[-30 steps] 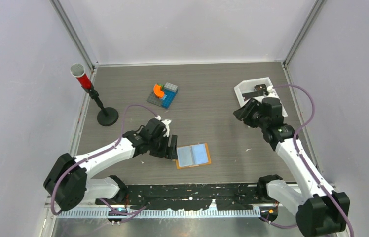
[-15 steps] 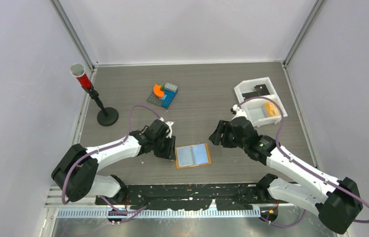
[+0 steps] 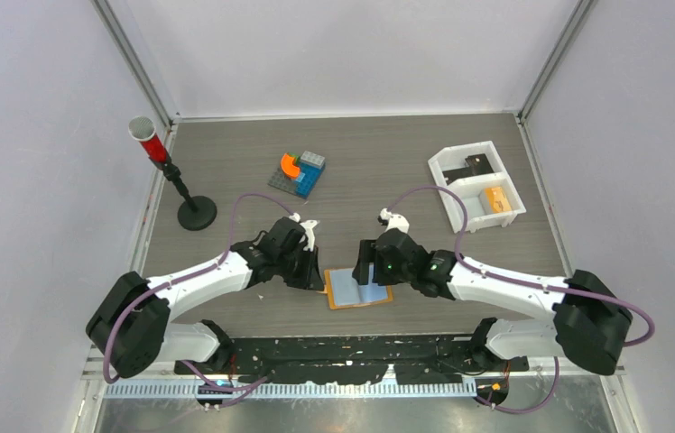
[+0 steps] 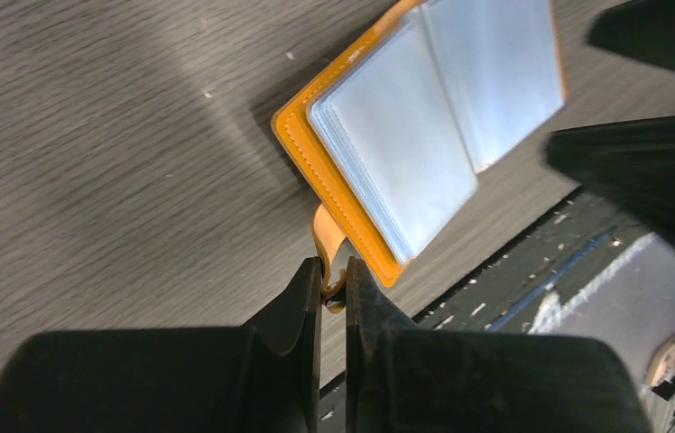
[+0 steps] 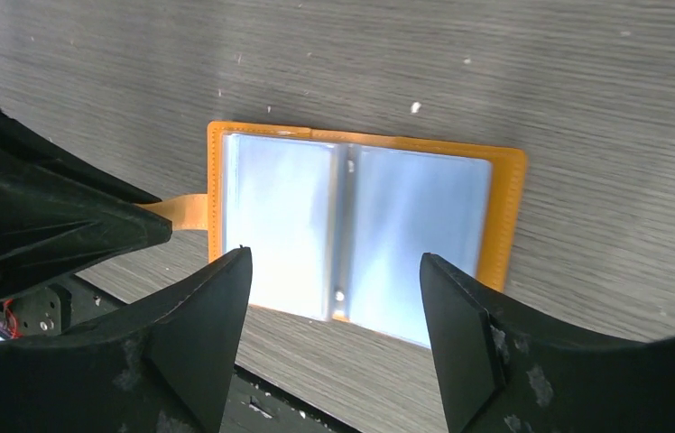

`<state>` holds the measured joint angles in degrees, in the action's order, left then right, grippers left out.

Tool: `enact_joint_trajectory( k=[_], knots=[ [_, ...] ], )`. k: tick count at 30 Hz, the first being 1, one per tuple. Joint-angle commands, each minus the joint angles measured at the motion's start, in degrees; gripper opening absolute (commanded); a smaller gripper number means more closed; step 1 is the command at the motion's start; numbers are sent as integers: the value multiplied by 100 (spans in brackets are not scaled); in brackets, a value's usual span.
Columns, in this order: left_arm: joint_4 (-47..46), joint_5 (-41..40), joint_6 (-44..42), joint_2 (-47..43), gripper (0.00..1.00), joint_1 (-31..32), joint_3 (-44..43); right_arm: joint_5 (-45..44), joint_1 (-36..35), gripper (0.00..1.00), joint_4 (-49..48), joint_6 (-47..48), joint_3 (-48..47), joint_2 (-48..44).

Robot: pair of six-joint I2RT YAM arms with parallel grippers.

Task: Take the credit cards out of the card holder
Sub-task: Remove the credit card from the card holder.

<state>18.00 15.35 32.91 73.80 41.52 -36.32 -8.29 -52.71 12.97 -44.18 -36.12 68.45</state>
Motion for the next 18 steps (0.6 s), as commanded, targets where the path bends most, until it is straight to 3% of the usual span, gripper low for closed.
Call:
enact_joint_trajectory(
  k=[1, 18],
  knots=[
    [-536, 431, 209, -326, 0, 14, 114, -180, -252, 76, -570, -113, -351, 431],
    [-675, 543, 305, -637, 0, 14, 250, -42, -709, 76, -962, -344, -508, 1376]
  ],
)
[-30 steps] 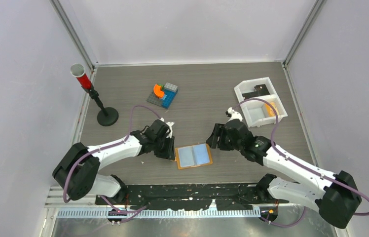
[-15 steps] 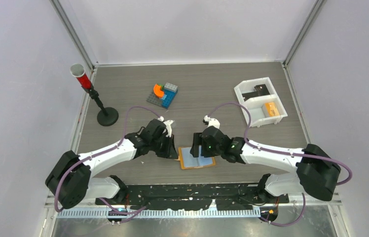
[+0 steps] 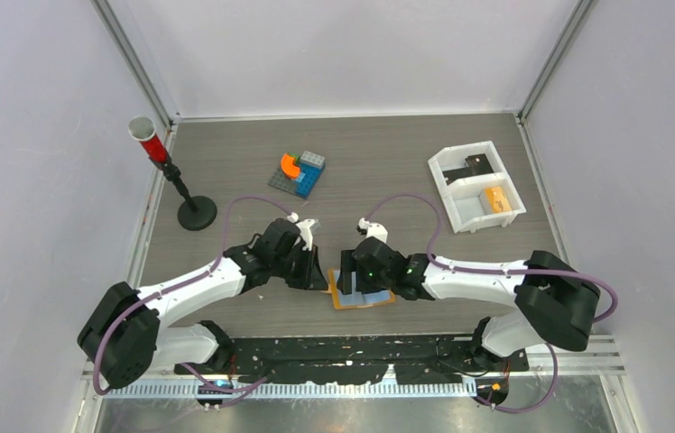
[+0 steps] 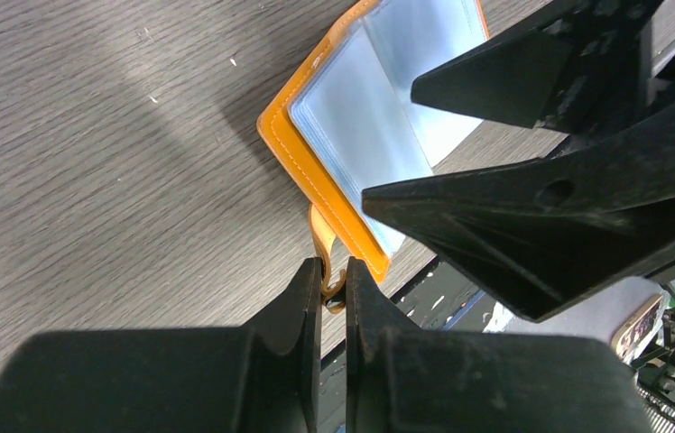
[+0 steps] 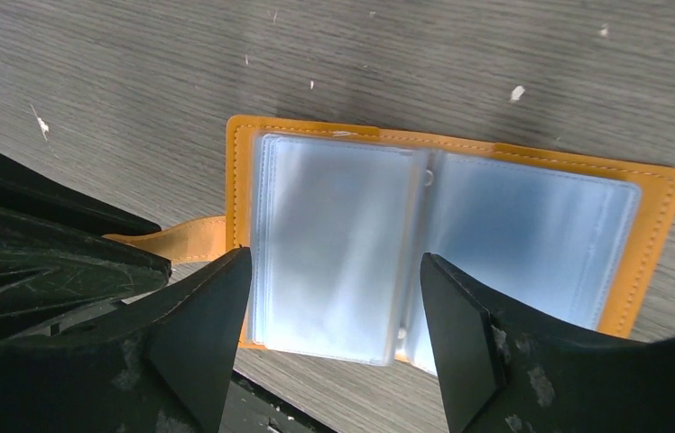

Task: Take the credit cards out of the card holder
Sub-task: Remove the credit card from the card holder.

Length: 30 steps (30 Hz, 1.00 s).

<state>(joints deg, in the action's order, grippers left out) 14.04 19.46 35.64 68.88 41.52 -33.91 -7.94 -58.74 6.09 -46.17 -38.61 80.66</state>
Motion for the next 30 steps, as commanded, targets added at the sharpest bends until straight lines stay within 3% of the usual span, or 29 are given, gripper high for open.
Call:
enact_joint_trajectory(
  k=[1, 7, 15, 30],
  knots=[
    [-286, 136, 44, -142, 0, 14, 12, -89, -123, 76, -264, -150, -269, 183],
    [-263, 111, 34, -144, 0, 14, 17, -301, -189, 74, -51, -195, -336, 430],
    [84, -152, -145, -170, 0, 14, -91, -859, -215, 53, 383, -284, -259, 171],
    [331, -355, -389, -19, 0, 14, -202, -1347, -210, 63, 921, -348, -122, -546]
  ],
)
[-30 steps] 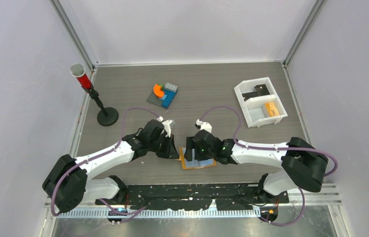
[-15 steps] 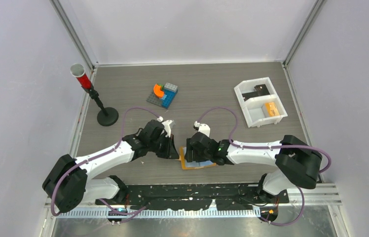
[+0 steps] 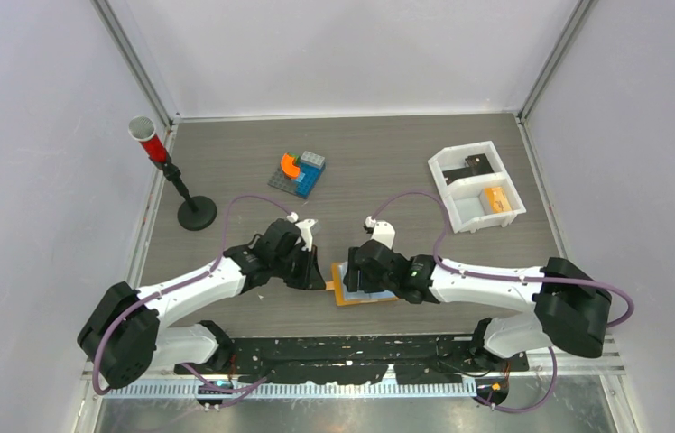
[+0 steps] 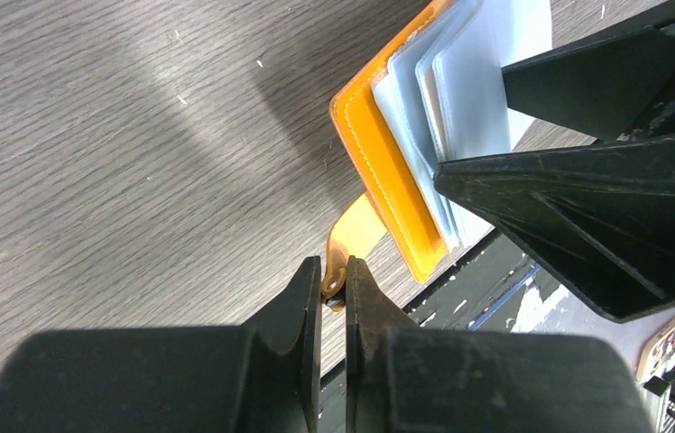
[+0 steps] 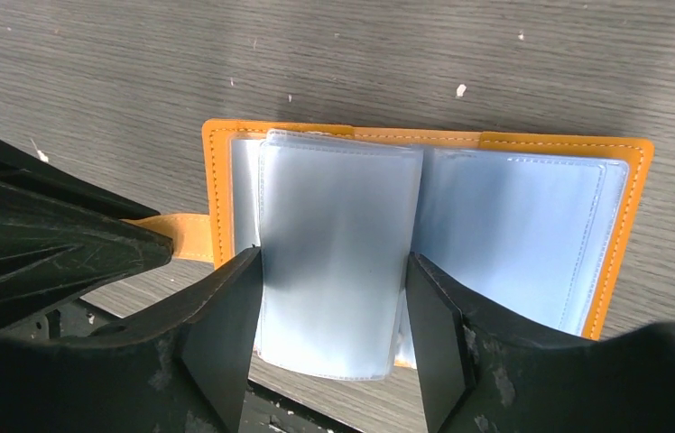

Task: Take the credit cards out of the card holder
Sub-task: Remove the credit card from the card holder.

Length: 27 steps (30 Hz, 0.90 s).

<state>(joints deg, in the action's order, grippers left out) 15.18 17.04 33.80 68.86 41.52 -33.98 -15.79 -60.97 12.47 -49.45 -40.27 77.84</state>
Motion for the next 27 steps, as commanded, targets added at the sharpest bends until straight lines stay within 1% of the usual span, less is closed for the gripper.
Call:
enact_joint_trajectory(
  k=[1, 11, 16, 27],
  knots=[
    [214, -104, -207, 17, 0, 14, -211, -582, 14, 64, 291, -16, 63, -276],
    [140, -18, -225, 185, 0, 14, -256, -643, 15, 70, 295, 91, 158, -295],
    [121, -9, -213, 241, 0, 14, -262, -672, 38, 71, 319, 104, 256, -379],
    [295, -232, -222, 375, 0, 14, -394, -726, 288, 70, 465, 135, 659, -929]
  ],
)
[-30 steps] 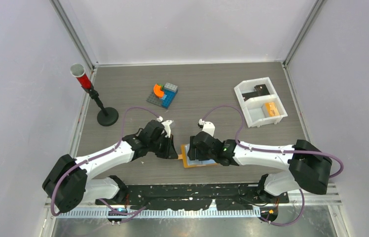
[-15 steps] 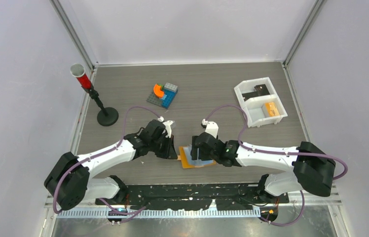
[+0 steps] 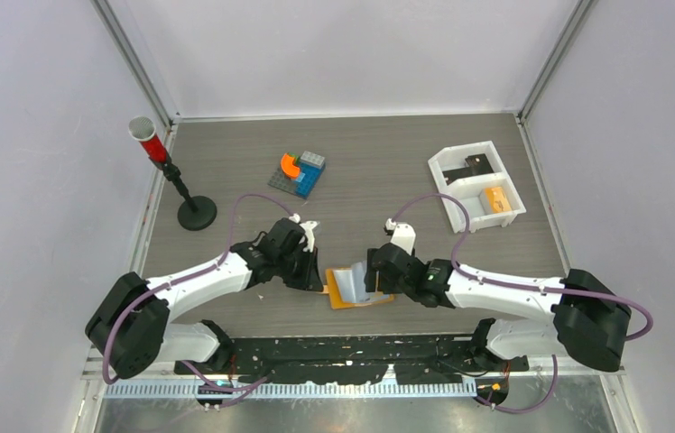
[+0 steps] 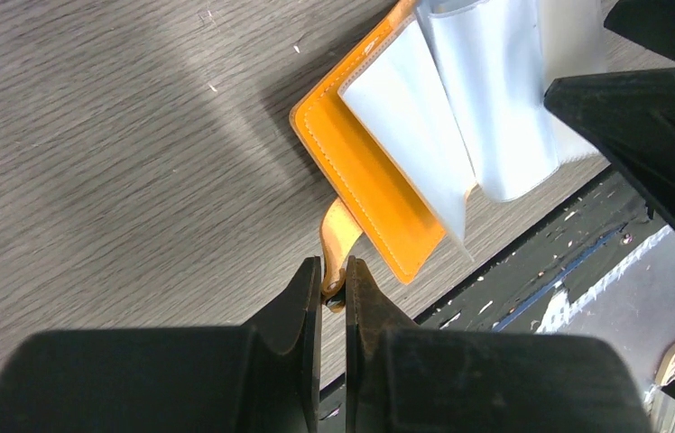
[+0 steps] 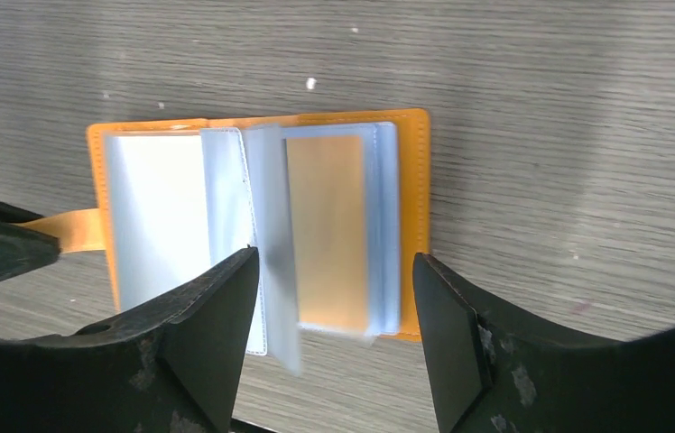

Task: Take the credit cards out of the card holder
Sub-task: Remove the credit card from the card holder.

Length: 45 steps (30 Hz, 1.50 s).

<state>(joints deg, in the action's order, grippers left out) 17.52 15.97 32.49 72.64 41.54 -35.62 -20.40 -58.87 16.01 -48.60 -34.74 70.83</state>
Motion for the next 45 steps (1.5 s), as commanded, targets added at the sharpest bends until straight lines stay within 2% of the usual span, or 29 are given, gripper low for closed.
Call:
enact_joint_trajectory(
  k=[1, 7, 14, 26, 34, 45],
  knots=[
    [85, -146, -94, 1, 0, 12, -241, -256, 108, 70, 112, 58, 149, -267],
    [229, -156, -151, 88, 0, 14, -418, -1, 151, 71, -6, 359, 85, -350],
    [200, -26, -116, 170, 0, 12, -523, 932, 288, 70, -728, 628, -5, -208],
    [103, 70, -49, 146, 0, 12, -389, 809, 332, 74, -950, 488, -100, 590],
    [0, 90, -4, 180, 0, 12, -325, 1235, 332, 68, -1321, 470, -121, 670],
    [-127, 184, 171, 33, 1, 12, -194, 2874, 333, 67, -3090, 213, 27, 550]
  ],
)
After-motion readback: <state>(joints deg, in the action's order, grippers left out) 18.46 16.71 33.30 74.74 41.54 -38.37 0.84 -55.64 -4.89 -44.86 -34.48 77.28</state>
